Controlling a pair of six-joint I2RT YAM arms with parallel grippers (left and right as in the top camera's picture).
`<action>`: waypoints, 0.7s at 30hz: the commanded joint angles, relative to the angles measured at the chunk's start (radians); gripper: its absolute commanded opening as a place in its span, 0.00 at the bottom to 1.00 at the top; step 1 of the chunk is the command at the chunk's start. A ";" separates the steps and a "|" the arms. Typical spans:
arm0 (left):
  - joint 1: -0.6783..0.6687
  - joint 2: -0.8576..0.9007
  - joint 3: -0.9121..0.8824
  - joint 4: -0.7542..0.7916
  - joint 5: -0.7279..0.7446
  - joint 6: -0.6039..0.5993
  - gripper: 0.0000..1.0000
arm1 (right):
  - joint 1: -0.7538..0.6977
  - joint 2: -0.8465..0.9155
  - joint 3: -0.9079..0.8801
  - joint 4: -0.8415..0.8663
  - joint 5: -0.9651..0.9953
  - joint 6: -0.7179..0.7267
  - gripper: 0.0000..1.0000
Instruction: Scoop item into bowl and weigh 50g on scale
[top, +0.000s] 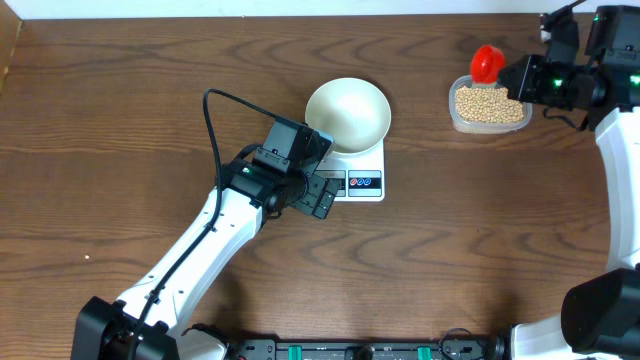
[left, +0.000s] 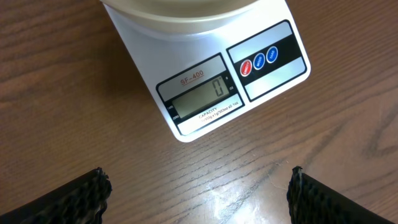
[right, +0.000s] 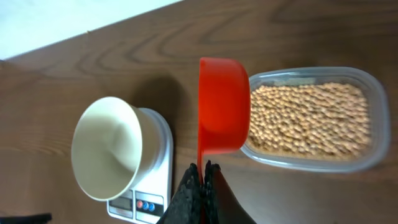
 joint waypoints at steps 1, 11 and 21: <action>0.003 0.011 -0.002 0.000 -0.013 0.006 0.93 | -0.012 -0.011 0.080 -0.045 0.099 -0.031 0.01; 0.002 0.011 -0.003 0.000 -0.013 0.006 0.93 | -0.011 0.012 0.259 -0.197 0.414 -0.039 0.01; 0.002 0.011 -0.002 0.000 -0.013 0.006 0.93 | -0.011 0.174 0.301 -0.261 0.449 -0.189 0.01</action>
